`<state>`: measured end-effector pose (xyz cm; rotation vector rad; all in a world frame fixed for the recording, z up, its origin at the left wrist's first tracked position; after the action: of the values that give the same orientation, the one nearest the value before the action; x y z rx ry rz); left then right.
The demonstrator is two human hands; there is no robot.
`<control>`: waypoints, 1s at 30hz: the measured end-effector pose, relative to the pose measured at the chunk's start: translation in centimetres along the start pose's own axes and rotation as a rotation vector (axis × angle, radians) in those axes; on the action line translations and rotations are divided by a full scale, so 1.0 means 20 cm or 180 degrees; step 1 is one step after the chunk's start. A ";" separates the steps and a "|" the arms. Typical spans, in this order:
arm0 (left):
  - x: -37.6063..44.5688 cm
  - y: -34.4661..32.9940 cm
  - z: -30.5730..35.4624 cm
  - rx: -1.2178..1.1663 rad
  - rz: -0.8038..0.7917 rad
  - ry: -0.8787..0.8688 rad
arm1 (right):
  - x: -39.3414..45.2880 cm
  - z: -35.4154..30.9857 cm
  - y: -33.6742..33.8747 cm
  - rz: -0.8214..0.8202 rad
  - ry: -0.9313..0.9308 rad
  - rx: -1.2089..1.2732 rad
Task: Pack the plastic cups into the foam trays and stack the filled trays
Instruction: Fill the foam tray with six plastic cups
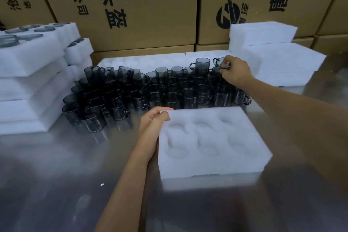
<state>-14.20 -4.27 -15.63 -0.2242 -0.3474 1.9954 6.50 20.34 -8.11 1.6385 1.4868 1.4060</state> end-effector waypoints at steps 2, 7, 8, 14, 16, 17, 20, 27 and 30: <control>0.00 0.00 0.00 0.0064 -0.0023 0.0009 | -0.05 -0.01 0.08 0.0254 0.0032 0.0178; -0.03 -0.02 0.01 0.0195 -0.0105 -0.0018 | -0.33 -0.16 0.34 0.0420 0.0480 0.1015; -0.05 -0.02 0.01 0.0191 -0.0116 -0.0024 | -0.41 -0.20 0.37 0.0308 0.0546 0.1160; -0.16 -0.01 0.01 0.0088 -0.0034 -0.0003 | -0.89 -0.36 0.37 -0.0556 0.0847 0.1825; -0.18 0.01 0.01 0.0100 0.0026 -0.0027 | -0.99 -0.39 0.33 -0.0846 0.0956 0.1808; -0.19 0.01 0.01 0.0109 0.0051 -0.0029 | -1.03 -0.40 0.30 -0.0996 0.1018 0.1781; -0.23 0.01 0.02 0.0088 -0.0033 -0.0145 | -1.09 -0.41 0.23 -0.1375 0.1153 0.1922; -0.22 0.02 0.03 -0.0459 -0.0336 -0.0203 | -1.05 -0.38 0.12 -0.1472 0.0782 0.2436; -0.23 0.00 0.05 -0.0181 -0.0580 -0.0270 | -1.05 -0.36 0.10 -0.1104 0.0630 0.2446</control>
<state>-12.47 -8.63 -14.70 -0.1386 -0.4629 1.8201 3.61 -1.53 -11.14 1.5357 2.4974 0.8597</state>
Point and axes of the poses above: each hand's wrist, its own x-axis towards the middle knuckle, its own y-axis out of the back of the hand, z = x × y, the point moved 5 cm from there along x, towards the middle knuckle, and after that the axes turned 15 degrees about -x, right-handed, at the moved point
